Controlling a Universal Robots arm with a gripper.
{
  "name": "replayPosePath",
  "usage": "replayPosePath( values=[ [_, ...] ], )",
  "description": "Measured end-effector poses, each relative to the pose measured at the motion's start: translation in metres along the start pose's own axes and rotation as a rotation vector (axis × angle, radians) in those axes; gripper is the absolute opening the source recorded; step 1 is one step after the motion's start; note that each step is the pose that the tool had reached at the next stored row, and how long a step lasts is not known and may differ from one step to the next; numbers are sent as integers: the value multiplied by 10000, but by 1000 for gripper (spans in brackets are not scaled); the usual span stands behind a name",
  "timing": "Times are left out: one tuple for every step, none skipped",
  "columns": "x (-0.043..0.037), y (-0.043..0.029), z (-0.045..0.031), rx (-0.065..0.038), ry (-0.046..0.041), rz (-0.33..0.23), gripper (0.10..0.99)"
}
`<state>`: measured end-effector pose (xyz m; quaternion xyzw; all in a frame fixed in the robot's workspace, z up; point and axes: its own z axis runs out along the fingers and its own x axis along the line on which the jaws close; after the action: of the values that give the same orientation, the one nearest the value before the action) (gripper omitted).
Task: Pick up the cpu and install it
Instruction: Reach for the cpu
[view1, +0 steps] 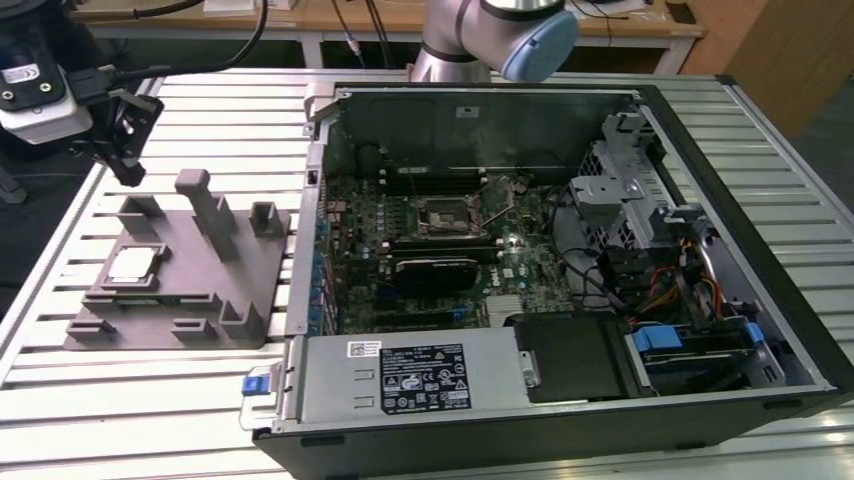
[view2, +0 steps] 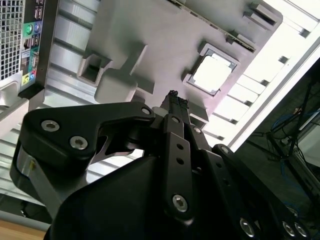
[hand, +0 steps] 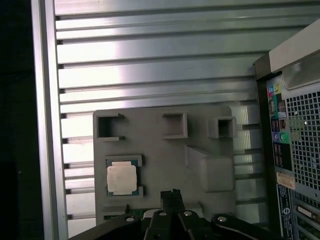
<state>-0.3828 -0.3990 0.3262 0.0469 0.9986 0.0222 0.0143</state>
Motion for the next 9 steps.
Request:
replayPosePath(
  values=[
    [12, -1, 6, 1, 0, 3, 106],
    [25, -3, 13, 0, -1, 7, 106],
    [38, -4, 20, 0, -1, 11, 106],
    [49, -6, 26, 1, 0, 14, 106],
    [61, -7, 34, 1, -1, 17, 106],
    [72, -9, 41, 1, 0, 19, 106],
    [84, -10, 50, 1, -1, 23, 106],
    [95, -11, 58, 1, -1, 26, 106],
    [107, -13, 67, 1, -1, 29, 106]
  ],
)
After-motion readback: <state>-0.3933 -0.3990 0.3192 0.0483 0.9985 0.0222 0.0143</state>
